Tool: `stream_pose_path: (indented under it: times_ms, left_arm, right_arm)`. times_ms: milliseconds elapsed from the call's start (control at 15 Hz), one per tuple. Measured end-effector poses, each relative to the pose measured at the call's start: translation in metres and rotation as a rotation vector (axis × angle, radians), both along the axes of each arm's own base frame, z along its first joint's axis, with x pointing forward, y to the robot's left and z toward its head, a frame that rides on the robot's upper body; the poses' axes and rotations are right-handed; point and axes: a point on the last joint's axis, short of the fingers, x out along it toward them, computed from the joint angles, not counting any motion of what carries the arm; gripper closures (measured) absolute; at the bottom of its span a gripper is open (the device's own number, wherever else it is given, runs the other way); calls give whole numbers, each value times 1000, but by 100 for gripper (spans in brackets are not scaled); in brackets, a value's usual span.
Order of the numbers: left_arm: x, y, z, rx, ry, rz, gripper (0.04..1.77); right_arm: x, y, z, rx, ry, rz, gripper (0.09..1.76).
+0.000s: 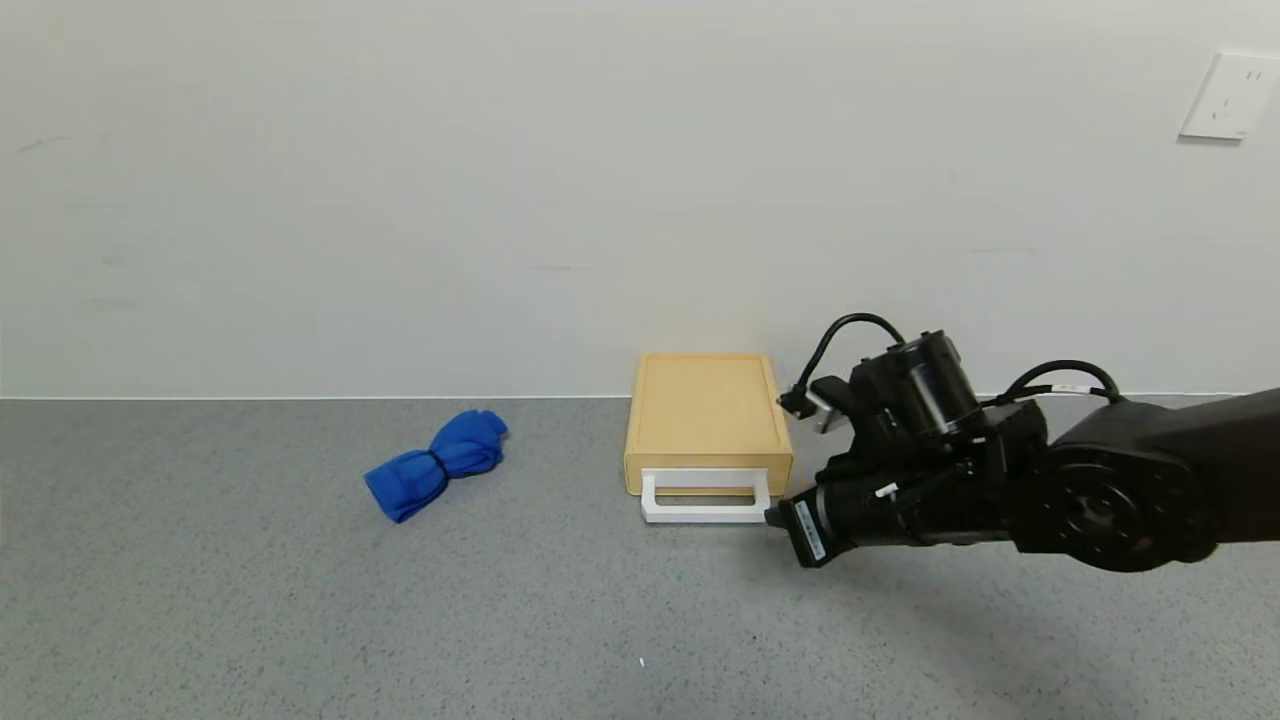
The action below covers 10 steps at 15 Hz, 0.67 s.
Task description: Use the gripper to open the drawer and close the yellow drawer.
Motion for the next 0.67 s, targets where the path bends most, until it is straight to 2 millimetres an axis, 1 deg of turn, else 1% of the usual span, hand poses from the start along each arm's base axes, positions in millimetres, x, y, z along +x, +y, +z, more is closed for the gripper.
stream_pose_path:
  times_ms: [267,400,467,533,667]
  left_arm:
    - [0,0,0,0,0,0,9]
    - [0,0,0,0,0,-1,9]
    - [0,0,0,0,0,0,9]
    - [0,0,0,0,0,0,9]
    - [0,0,0,0,0,0,9]
  right_arm:
    - [-17,-25,20,23,-43,-21,173]
    - [-22,-38,27,30,-58,-49,173]
    - [-23,-44,28,31,-61,-62,163]
    - [-24,-48,29,31,-62,-72,145]
    - [-26,-54,31,46,-64,-76,116]
